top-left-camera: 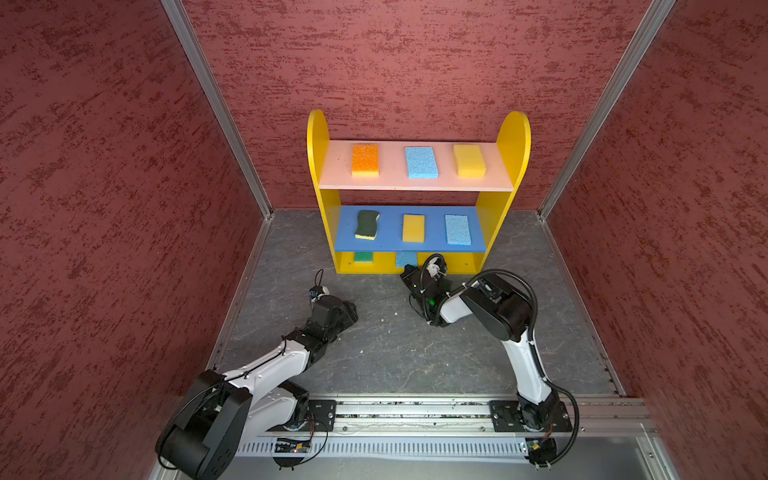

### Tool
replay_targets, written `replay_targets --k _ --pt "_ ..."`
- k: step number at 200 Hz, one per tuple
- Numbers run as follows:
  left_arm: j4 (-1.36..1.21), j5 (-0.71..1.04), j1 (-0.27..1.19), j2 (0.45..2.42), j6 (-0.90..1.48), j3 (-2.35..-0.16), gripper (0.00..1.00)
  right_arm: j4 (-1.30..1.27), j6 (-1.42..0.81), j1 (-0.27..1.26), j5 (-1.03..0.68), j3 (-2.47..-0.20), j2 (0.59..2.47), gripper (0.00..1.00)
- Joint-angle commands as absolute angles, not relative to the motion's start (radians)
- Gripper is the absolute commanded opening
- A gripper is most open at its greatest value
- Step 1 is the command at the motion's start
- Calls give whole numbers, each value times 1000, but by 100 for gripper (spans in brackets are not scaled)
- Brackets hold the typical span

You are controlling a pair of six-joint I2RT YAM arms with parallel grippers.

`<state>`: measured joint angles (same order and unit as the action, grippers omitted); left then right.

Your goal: Place and organize the cleaning sponges onto the shelf

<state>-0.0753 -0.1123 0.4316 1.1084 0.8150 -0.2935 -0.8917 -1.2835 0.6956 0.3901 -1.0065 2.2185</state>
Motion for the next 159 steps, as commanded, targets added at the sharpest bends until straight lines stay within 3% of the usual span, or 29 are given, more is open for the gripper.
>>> replay_targets --k 1,159 --pt "-81 -118 440 1123 817 -304 67 -836 -1299 683 432 -992 2249 0" --pt "-50 -161 505 1171 834 -340 67 -857 -1245 667 369 -1025 2278 0"
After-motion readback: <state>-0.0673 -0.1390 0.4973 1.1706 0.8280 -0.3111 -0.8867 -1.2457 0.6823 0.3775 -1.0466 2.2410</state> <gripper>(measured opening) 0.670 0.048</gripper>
